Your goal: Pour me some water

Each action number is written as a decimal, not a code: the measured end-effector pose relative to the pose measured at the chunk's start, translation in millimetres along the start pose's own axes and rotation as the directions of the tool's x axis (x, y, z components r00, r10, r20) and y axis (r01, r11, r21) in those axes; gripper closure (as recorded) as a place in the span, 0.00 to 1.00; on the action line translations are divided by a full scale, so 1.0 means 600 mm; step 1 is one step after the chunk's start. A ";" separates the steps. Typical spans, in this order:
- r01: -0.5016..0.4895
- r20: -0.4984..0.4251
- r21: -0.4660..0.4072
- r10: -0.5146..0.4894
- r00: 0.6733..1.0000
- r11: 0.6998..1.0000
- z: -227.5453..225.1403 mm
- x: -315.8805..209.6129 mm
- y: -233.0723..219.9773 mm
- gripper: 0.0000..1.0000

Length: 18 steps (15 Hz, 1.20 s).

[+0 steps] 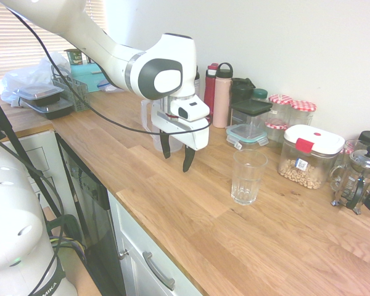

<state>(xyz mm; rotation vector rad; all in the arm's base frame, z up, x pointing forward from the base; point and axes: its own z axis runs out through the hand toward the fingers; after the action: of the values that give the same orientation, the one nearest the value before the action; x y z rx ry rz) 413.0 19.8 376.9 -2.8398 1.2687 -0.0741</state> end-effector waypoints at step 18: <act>0.085 -0.182 0.181 -0.051 0.982 0.980 -0.208 -0.294 -0.100 0.00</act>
<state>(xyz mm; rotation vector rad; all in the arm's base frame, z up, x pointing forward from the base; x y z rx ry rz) 333.2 190.0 498.8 -2.7626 1.1231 -0.4332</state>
